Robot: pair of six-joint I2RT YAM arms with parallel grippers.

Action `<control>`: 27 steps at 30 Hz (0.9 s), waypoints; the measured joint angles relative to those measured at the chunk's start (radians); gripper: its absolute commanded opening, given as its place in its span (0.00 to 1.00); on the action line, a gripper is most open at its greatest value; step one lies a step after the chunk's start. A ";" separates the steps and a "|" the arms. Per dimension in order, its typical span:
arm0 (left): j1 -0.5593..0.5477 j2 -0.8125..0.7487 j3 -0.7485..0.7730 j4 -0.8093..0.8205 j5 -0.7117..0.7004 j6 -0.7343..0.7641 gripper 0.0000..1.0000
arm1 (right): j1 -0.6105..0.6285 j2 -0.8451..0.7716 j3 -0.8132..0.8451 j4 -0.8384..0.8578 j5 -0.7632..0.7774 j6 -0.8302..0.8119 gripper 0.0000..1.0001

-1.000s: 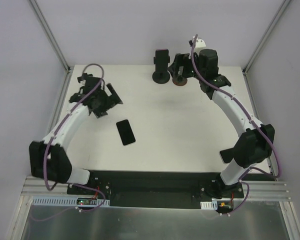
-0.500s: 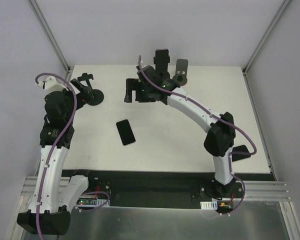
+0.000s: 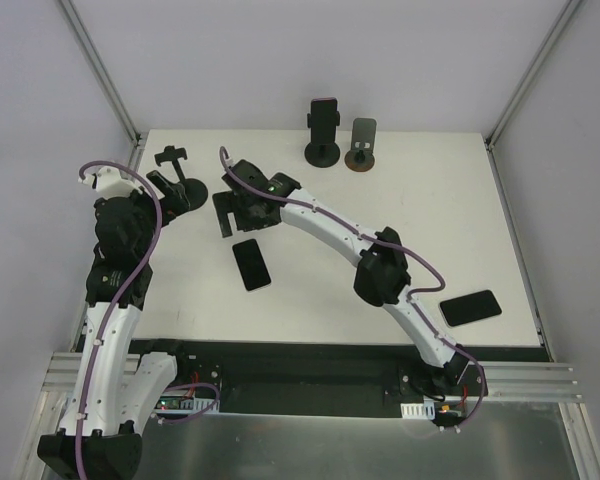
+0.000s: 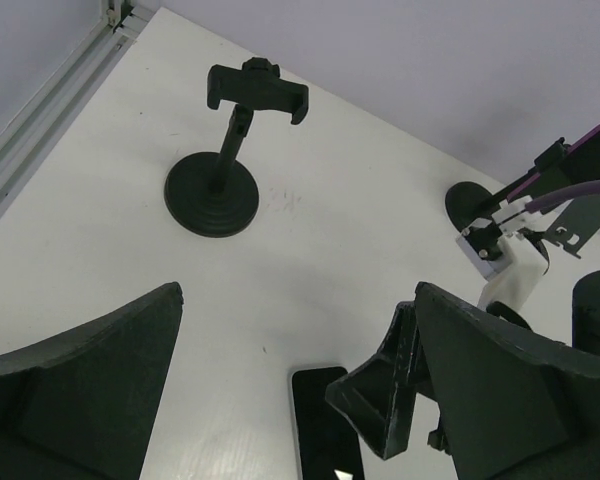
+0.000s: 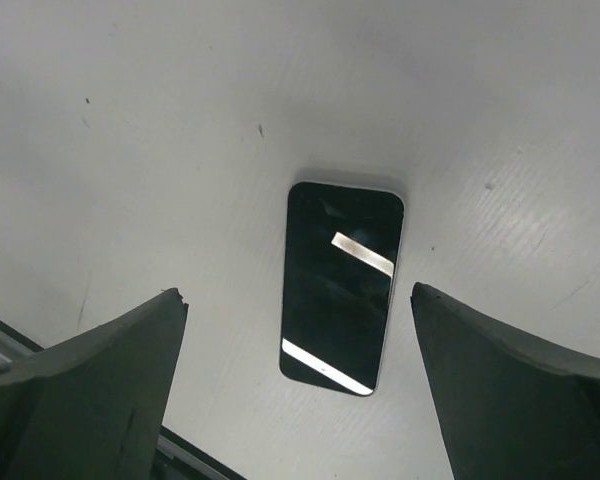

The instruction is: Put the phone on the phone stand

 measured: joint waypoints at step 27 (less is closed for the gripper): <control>0.000 0.005 -0.018 0.004 0.014 -0.002 0.96 | 0.074 0.111 -0.019 -0.142 0.107 -0.028 0.96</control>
